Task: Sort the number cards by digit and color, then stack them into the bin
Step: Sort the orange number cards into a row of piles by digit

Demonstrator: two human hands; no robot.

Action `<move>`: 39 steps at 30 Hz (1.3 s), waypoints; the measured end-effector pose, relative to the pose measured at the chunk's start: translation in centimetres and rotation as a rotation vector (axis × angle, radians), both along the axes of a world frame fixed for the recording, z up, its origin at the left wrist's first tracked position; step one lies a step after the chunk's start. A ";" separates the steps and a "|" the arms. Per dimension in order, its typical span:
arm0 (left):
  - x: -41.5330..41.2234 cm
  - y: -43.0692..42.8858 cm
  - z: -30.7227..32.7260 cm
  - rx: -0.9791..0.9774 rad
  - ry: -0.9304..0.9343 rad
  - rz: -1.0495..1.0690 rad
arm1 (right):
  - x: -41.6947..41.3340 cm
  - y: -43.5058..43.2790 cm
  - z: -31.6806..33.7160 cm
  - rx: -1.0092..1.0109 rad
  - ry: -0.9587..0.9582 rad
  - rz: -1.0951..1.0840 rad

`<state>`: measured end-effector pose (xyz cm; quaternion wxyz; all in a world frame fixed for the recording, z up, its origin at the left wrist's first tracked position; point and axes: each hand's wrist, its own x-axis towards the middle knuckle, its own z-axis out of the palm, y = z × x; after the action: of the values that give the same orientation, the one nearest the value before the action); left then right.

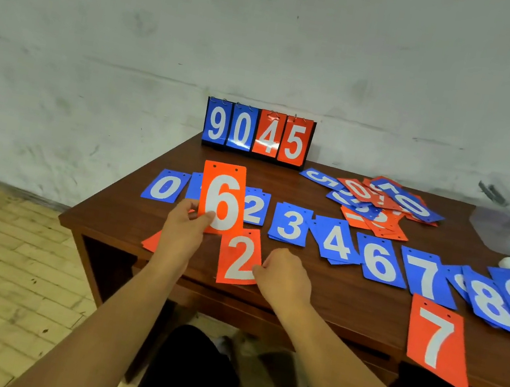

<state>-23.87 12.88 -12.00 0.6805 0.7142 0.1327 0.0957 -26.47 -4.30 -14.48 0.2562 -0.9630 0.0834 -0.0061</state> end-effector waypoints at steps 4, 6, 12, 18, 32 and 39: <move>-0.5 -0.8 0.1 0.000 0.012 -0.055 | 0.3 0.4 0.3 -0.034 0.051 0.007; -0.8 -1.5 0.1 -0.010 0.009 -0.086 | 0.0 -0.2 0.6 0.028 0.013 -0.011; -2.0 -5.1 -0.4 -0.054 0.056 -0.360 | -1.4 -3.4 3.0 0.639 -0.161 -0.129; -3.1 -7.8 -1.5 0.220 -0.017 -0.579 | -3.1 -8.3 2.2 0.748 -0.148 -0.242; -2.8 -5.3 -3.4 1.193 0.030 -0.478 | -7.7 -13.7 1.0 -0.341 0.109 -0.233; -3.2 -5.4 -3.1 1.180 0.018 -0.480 | -8.6 -12.9 -0.6 -0.351 -0.143 -0.013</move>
<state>-27.04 7.47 -15.10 0.1738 0.9796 -0.1006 -0.0084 -35.07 -17.16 -15.10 0.0895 -0.9895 0.0688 -0.0904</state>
